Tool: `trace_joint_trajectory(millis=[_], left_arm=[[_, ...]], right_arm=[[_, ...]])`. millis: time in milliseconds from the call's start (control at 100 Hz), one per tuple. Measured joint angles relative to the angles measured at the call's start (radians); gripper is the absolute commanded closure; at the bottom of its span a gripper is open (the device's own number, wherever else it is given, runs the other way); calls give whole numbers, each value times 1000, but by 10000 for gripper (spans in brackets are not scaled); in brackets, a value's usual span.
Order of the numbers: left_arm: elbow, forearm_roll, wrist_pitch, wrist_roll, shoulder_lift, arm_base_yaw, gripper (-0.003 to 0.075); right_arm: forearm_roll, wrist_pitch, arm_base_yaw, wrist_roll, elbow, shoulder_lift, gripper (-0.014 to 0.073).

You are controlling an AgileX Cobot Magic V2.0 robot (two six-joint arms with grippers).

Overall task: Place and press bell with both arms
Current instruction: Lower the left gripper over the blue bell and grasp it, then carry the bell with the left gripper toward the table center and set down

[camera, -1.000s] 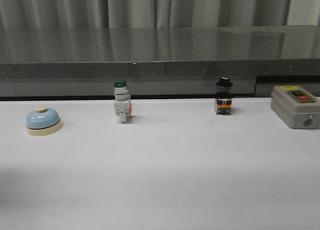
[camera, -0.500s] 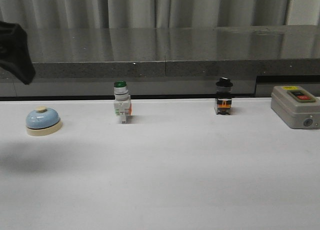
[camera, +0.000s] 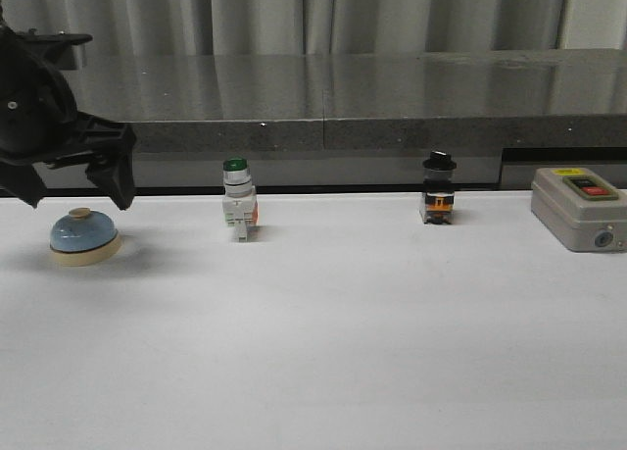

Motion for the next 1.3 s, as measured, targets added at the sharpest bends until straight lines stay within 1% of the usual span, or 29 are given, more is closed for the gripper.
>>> trace_joint_trajectory(millis=[200, 340, 430, 600, 700, 860, 1030, 1150, 1300], left_arm=[[-41, 16, 7, 0, 83, 0, 111], [-45, 22, 28, 0, 102, 0, 170], [-45, 24, 45, 0, 111, 0, 232], [-45, 29, 62, 0, 117, 0, 391], [-45, 31, 64, 0, 117, 0, 442], [-45, 31, 88, 0, 90, 0, 448], [-45, 29, 130, 0, -21, -17, 448], [-45, 29, 192, 0, -111, -62, 448], [-45, 29, 266, 0, -182, -165, 448]], right_arm=[[0, 0, 0, 0, 0, 0, 657], [0, 0, 0, 0, 0, 0, 657], [0, 0, 0, 0, 0, 0, 657], [0, 0, 0, 0, 0, 0, 657], [0, 0, 0, 0, 0, 0, 657], [0, 0, 0, 0, 0, 0, 657], [0, 0, 0, 0, 0, 0, 657], [0, 0, 0, 0, 0, 0, 657], [0, 0, 0, 0, 0, 0, 657]])
